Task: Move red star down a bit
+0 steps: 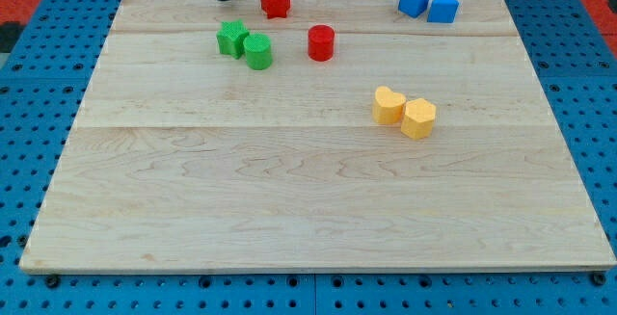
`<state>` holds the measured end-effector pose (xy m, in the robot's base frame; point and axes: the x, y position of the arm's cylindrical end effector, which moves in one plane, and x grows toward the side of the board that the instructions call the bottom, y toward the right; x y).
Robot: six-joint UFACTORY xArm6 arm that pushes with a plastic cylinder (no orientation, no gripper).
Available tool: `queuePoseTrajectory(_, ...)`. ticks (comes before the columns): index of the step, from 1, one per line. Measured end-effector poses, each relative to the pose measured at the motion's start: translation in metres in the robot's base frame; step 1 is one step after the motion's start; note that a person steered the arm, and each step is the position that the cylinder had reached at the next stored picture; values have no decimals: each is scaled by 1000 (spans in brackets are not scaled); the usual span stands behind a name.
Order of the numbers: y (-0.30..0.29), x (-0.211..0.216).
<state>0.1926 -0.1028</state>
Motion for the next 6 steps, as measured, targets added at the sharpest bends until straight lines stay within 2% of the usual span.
queuePoseTrajectory(1, 77, 1)
queuePoseTrajectory(2, 89, 22)
queuePoseTrajectory(3, 141, 42)
queuePoseTrajectory(4, 87, 25)
queuePoseTrajectory(5, 156, 19)
queuePoseTrajectory(6, 169, 19)
